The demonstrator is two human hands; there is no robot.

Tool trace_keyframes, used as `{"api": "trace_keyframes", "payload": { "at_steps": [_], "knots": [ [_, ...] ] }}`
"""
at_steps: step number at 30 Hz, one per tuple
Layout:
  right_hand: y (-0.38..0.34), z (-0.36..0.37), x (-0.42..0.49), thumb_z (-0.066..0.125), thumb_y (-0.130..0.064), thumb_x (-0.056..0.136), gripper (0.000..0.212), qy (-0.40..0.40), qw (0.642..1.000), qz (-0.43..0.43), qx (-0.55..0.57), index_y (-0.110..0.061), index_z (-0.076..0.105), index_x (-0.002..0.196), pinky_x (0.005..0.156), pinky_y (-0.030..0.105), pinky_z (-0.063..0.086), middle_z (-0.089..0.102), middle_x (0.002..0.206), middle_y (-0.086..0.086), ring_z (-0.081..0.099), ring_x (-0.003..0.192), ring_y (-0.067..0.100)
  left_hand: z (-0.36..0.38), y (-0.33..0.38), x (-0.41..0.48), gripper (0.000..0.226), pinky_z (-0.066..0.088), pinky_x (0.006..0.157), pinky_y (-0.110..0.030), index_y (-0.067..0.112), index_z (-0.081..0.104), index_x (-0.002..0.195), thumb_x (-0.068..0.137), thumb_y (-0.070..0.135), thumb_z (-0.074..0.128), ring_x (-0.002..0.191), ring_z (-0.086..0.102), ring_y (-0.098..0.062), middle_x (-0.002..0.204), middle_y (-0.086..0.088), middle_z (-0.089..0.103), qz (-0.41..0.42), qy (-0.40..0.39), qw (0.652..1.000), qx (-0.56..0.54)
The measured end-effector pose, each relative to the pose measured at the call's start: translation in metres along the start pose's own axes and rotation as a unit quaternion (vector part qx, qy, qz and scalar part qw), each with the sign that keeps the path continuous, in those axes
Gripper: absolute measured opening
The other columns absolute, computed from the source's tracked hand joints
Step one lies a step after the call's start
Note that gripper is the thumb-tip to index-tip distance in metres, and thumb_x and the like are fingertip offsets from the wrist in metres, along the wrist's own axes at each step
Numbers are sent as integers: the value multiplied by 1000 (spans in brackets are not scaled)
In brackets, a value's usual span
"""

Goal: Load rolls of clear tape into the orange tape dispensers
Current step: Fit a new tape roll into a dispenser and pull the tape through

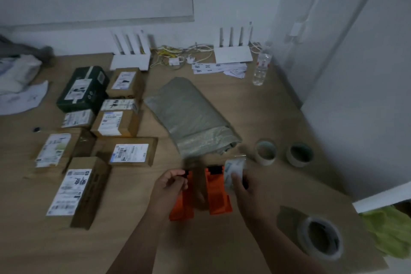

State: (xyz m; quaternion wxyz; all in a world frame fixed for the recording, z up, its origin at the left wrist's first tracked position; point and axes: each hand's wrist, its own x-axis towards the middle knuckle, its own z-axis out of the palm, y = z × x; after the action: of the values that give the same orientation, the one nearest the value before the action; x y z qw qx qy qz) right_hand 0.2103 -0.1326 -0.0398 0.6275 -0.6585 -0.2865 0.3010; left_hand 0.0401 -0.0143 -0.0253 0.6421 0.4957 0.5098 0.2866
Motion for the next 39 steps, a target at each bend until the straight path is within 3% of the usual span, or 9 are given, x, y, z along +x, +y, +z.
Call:
{"api": "trace_keyframes", "payload": {
  "at_steps": [5,10,12,14,19,23,29,35,39],
  "knots": [
    [-3,45,-3,55,-23,92,29,-46,999,-23,3,-1,60,74,55,15,43,61,62,-5,57,59,2,-51,-24,0,16,46,74,-32,8,67,89,85,-7,63,77,58,-18,83,-11,65,-17,70,997,16],
    [5,70,-9,59,-42,88,34,-81,997,-6,1,-9,66,91,57,29,53,70,80,6,67,69,18,-77,-56,1,15,48,80,-31,3,70,95,81,-1,71,84,61,-21,91,-13,68,-65,127,989,48],
    [7,78,-11,60,-38,90,32,-111,993,12,27,-7,65,95,56,38,55,67,84,18,67,73,28,-82,-65,2,11,50,82,-36,4,71,94,82,5,72,85,64,-22,90,-13,71,-114,112,987,18],
    [8,82,-14,59,-26,92,22,-127,991,16,33,-8,65,102,61,35,55,69,88,14,68,77,25,-80,-67,1,9,53,81,-39,4,75,86,84,12,71,82,67,-23,84,-14,76,-139,77,987,22],
    [4,89,-21,62,-32,89,16,-134,990,38,33,-32,62,105,72,48,58,70,102,6,69,91,33,-70,-64,2,27,54,77,-34,9,79,87,82,35,72,75,71,-18,84,-11,78,-163,14,986,33],
    [-2,91,-22,61,-20,87,20,-148,983,79,70,-40,65,92,70,34,60,74,96,-6,71,84,17,-64,-63,7,46,58,91,-44,16,79,99,68,50,76,90,76,-23,94,-8,80,-156,-42,986,41],
    [-1,85,-18,50,-10,97,11,-114,981,120,98,-10,61,96,62,29,57,74,86,1,72,78,18,-54,-64,2,26,60,87,-44,18,77,101,85,38,70,91,76,-21,95,-4,80,-106,-37,993,24],
    [6,86,-19,55,-14,97,17,-130,975,152,101,1,57,105,64,33,58,72,93,11,72,83,25,-49,-52,0,24,59,80,-36,16,76,104,91,30,63,91,76,-22,99,-8,79,-83,-26,996,-4],
    [6,87,-20,55,-13,96,11,-137,976,145,89,-3,59,100,63,29,57,73,91,7,72,81,23,-49,-40,3,21,58,88,-47,12,76,99,93,25,61,92,75,-29,96,-10,79,-66,-4,998,-14]
  ]
}}
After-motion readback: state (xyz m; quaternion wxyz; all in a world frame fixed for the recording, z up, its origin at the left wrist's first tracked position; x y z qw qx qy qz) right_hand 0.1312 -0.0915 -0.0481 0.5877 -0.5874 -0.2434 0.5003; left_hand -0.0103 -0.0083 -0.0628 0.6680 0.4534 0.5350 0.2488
